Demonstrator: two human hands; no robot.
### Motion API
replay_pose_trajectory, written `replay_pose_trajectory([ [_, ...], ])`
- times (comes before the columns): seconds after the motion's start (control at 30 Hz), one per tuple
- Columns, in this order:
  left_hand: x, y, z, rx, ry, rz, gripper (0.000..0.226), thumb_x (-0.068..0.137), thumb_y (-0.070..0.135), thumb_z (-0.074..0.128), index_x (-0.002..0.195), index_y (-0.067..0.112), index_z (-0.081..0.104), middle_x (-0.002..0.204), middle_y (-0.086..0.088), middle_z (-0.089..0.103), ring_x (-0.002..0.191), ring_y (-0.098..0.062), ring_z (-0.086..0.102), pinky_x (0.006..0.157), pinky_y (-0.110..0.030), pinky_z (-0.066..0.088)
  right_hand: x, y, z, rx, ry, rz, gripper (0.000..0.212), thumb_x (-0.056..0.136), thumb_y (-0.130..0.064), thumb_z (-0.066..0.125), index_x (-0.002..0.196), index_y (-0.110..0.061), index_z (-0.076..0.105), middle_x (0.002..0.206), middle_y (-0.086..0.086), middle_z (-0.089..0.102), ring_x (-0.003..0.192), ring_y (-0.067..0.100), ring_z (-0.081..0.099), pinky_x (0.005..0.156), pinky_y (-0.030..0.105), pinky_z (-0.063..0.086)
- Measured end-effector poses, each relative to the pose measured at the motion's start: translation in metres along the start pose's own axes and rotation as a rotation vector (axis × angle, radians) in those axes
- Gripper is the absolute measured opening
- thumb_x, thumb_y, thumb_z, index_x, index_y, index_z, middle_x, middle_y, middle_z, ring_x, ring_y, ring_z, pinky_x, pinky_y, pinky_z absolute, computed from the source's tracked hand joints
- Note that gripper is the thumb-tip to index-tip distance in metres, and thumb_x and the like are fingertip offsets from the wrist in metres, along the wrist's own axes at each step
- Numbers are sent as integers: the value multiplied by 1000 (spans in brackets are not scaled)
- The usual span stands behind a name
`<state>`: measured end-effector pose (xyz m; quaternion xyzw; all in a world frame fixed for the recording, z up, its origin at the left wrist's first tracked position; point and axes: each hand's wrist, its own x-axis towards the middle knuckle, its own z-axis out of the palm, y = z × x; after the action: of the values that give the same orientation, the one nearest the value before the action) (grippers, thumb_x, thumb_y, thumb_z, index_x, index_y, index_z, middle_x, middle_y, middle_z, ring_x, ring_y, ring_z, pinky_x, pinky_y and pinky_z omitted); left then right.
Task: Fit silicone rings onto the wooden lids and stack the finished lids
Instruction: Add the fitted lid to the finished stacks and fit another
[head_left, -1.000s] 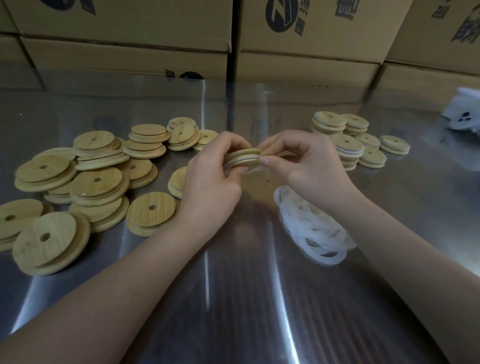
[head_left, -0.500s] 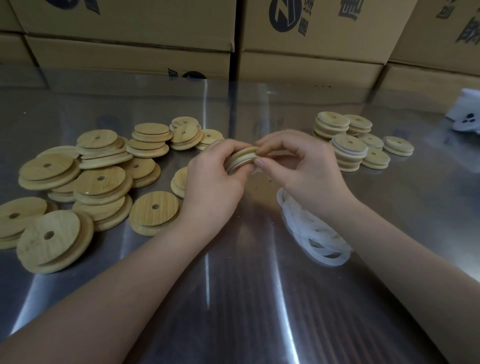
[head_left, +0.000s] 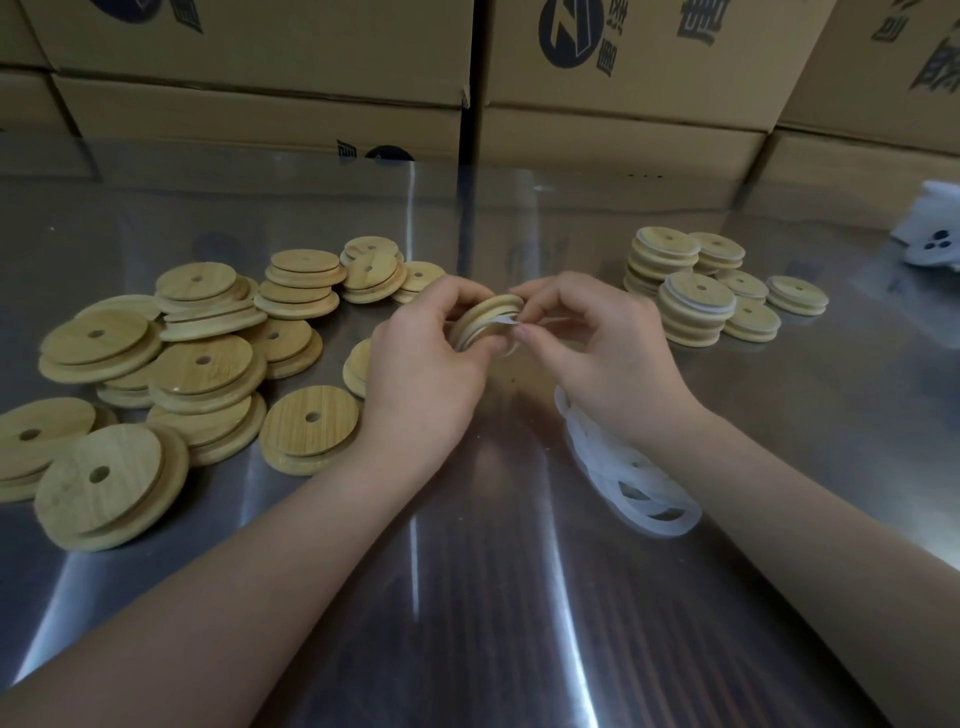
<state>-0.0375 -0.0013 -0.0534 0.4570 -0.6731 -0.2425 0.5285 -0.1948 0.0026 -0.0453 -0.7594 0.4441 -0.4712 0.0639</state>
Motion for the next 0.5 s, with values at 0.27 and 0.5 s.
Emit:
replay_pose_trajectory([
  [0.27,2,0,-2,36,37,49,20,79,12,78,91,27,74,80,18,69,81,0,64,75,-23,51,1,0,-2,-10,51,-48,8,80,-1,71,79,-7,66,96,4,73,89,10,69,80,22,56],
  [0.5,1,3,-2,-6,32,59,30,79,8,78,84,36,68,79,20,67,82,1,64,75,-16,51,3,-2,-9,53,16,34,7,80,0,72,77,-6,68,94,3,72,90,11,69,80,30,57],
])
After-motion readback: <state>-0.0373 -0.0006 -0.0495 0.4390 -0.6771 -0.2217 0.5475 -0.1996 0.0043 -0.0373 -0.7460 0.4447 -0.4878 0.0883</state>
